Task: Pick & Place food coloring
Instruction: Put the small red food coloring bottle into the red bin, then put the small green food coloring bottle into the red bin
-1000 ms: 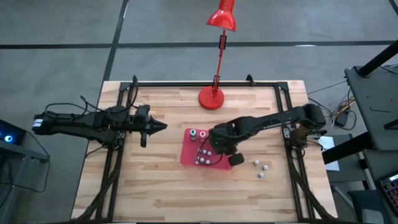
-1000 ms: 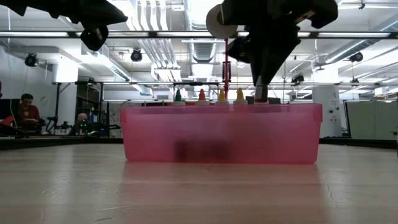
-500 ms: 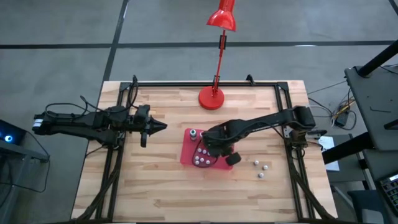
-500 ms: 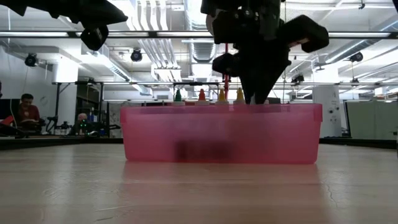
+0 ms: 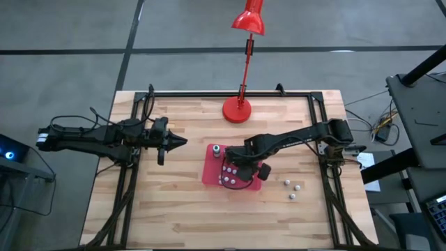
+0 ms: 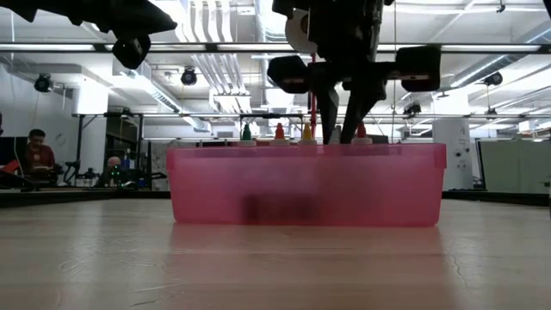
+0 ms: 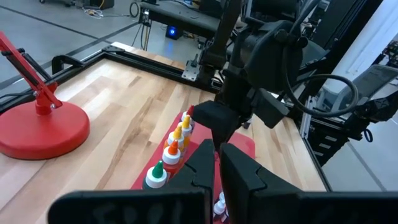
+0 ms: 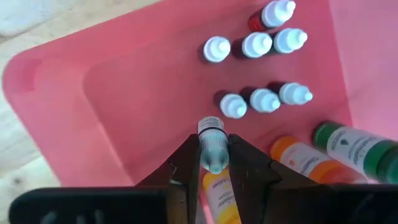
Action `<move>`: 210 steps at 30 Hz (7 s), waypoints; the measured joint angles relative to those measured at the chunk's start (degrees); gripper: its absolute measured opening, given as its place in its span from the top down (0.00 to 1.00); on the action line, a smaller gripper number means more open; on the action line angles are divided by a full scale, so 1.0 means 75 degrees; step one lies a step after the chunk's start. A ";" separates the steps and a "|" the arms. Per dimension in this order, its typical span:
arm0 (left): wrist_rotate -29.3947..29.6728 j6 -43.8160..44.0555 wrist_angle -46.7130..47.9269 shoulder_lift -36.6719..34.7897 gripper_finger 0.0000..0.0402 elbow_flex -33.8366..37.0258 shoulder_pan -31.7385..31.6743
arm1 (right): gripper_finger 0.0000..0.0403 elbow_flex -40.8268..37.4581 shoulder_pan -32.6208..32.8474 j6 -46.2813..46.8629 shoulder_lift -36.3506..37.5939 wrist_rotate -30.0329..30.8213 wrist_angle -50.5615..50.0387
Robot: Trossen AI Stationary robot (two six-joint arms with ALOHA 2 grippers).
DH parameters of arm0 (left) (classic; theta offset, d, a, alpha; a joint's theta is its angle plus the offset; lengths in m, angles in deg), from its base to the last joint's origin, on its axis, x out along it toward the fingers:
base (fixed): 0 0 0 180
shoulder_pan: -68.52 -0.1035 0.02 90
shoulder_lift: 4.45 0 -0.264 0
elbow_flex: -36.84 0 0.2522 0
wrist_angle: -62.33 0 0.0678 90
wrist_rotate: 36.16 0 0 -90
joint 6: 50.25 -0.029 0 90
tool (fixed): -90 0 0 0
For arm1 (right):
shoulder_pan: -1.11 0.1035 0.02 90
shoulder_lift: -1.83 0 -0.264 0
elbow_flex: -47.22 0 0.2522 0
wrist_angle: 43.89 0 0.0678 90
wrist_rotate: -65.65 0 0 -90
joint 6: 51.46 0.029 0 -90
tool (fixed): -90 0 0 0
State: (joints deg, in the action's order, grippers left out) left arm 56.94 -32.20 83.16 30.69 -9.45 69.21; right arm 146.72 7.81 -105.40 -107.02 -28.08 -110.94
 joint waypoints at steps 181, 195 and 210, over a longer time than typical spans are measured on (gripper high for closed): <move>0.0137 -0.0041 -0.0029 0.0000 1.00 0.0000 -0.0003 | 0.79 -0.4703 0.1224 1.0017 0.4665 -0.0683 0.0387; 0.0137 -0.0035 -0.0015 -0.0001 1.00 0.0000 0.0000 | 0.61 -0.5472 0.1329 1.0026 0.5124 -0.0700 0.0726; 0.0137 0.0015 0.0107 0.0000 1.00 0.0002 -0.0003 | 0.43 -0.5927 0.1337 1.0116 0.4830 -0.0737 0.0719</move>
State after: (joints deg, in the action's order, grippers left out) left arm 57.96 -32.09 83.96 30.69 -9.43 69.19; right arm 102.26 17.84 -29.52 -70.79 -33.61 -105.55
